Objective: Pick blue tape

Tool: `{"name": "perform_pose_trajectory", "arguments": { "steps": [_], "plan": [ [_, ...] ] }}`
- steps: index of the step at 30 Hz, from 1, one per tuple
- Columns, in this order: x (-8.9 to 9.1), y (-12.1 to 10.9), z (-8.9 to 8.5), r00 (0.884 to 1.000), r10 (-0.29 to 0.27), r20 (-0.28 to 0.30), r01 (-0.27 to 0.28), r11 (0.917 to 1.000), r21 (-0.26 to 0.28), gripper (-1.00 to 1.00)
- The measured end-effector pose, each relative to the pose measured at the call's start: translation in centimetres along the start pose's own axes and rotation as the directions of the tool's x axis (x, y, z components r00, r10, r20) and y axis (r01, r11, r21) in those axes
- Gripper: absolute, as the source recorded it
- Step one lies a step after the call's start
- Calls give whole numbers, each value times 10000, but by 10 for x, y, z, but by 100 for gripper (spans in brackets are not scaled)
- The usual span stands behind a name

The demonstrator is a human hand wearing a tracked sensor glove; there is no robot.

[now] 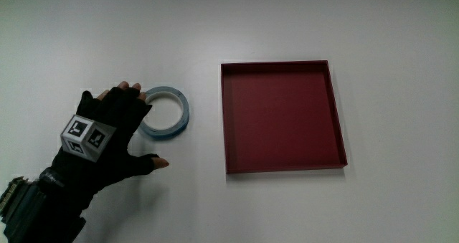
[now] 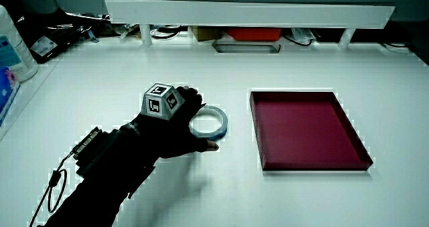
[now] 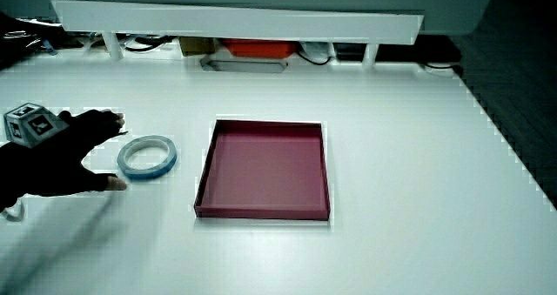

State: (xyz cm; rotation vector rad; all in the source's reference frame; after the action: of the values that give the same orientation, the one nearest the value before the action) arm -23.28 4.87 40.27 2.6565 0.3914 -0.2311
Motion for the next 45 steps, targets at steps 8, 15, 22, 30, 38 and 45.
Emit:
{"name": "perform_pose_trajectory", "arguments": {
  "steps": [8,15,22,30,38,45],
  "plan": [
    [-2,28,-14,9957,-261,889,276,9995,-154,0],
    [9,53,-19,9972,-736,163,739,9971,-170,0],
    [9,77,-38,9982,-565,216,583,9936,-963,0],
    [1,98,-58,9991,-241,359,292,9881,-1510,0],
    [1,104,-70,9986,-336,399,398,9851,-1673,0],
    [4,102,-73,9966,-787,262,814,9884,-1282,16]
  ]
}}
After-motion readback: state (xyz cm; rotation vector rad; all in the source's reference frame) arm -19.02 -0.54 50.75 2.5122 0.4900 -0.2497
